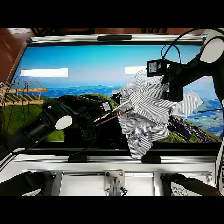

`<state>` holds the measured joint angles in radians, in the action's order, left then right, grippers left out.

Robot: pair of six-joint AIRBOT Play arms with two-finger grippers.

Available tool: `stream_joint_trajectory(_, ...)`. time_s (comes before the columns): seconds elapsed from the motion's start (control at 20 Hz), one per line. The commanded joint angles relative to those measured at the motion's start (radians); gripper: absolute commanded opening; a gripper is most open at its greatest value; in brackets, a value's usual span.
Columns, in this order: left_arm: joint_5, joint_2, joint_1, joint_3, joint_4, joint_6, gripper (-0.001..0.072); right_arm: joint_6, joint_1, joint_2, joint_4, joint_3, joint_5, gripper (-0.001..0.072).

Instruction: Fold the shirts.

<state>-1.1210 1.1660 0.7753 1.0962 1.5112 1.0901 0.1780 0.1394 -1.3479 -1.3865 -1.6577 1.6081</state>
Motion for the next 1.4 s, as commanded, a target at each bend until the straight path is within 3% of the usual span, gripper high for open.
stream_joint_trajectory(0.0, 0.042, -0.003, -0.011, 0.010, 0.075, 0.003, 0.0063, -0.011, 0.001, -0.019, 0.013, 0.003, 0.054, 0.0448)
stream_joint_trajectory(0.05, 0.062, -0.003, -0.019, 0.013, 0.075, 0.004, 0.0064, -0.011, 0.001, -0.019, 0.031, 0.003, 0.061, 0.0393)
stream_joint_trajectory(0.1, 0.085, -0.003, -0.024, 0.014, 0.075, 0.003, 0.0064, -0.011, 0.001, -0.019, 0.050, 0.003, 0.072, 0.0173)
stream_joint_trajectory(0.15, 0.104, -0.002, -0.029, 0.014, 0.075, 0.003, 0.0066, -0.005, 0.008, -0.019, 0.057, 0.003, 0.090, 0.0096)
stream_joint_trajectory(0.25, 0.129, -0.001, -0.029, 0.014, 0.076, 0.003, 0.0081, 0.031, 0.010, -0.016, 0.072, 0.003, 0.121, 0.0096)
stream_joint_trajectory(0.3, 0.134, -0.001, -0.029, 0.014, 0.080, 0.003, 0.0158, 0.048, 0.010, -0.007, 0.071, 0.003, 0.119, 0.0096)
stream_joint_trajectory(0.35, 0.134, -0.001, -0.029, 0.014, 0.093, 0.008, 0.0374, 0.063, 0.010, 0.005, 0.068, 0.003, 0.110, 0.0095)
stream_joint_trajectory(0.4, 0.134, -0.001, -0.029, 0.014, 0.112, 0.035, 0.0538, 0.077, 0.010, 0.021, 0.067, 0.003, 0.096, 0.0095)
stream_joint_trajectory(0.45, 0.132, -0.002, -0.029, 0.014, 0.146, 0.078, 0.0614, 0.081, 0.010, 0.040, 0.051, 0.003, 0.085, 0.0095)
stream_joint_trajectory(0.55, 0.113, -0.010, -0.030, 0.015, 0.225, 0.137, 0.0626, 0.083, 0.006, 0.074, 0.038, 0.003, 0.079, 0.0094)
stream_joint_trajectory(0.75, 0.036, -0.062, -0.070, 0.051, 0.235, 0.157, 0.0683, 0.148, 0.005, 0.114, 0.045, 0.003, 0.080, 0.0093)
stream_joint_trajectory(0.9, 0.042, -0.151, -0.109, 0.072, 0.214, 0.259, 0.0683, 0.224, 0.005, 0.126, 0.045, 0.003, 0.088, 0.0094)
stream_joint_trajectory(1.0, 0.047, -0.215, -0.154, 0.072, 0.212, 0.411, 0.0677, 0.271, 0.005, 0.135, 0.043, 0.003, 0.087, 0.0094)
stream_joint_trajectory(1.05, 0.047, -0.236, -0.184, 0.071, 0.202, 0.536, 0.0672, 0.290, 0.005, 0.141, 0.043, 0.003, 0.086, 0.0094)
stream_joint_trajectory(1.15, 0.048, -0.241, -0.237, 0.045, 0.105, 0.760, 0.0635, 0.347, 0.006, 0.156, 0.044, 0.003, 0.086, 0.0094)
stream_joint_trajectory(1.2, 0.055, -0.230, -0.249, 0.013, 0.021, 0.821, 0.0494, 0.367, 0.006, 0.166, 0.044, 0.003, 0.087, 0.0094)
stream_joint_trajectory(1.35, 0.274, -0.155, -0.215, -0.142, -0.345, 0.827, 0.0492, 0.368, 0.006, 0.196, 0.045, 0.003, 0.090, 0.0093)
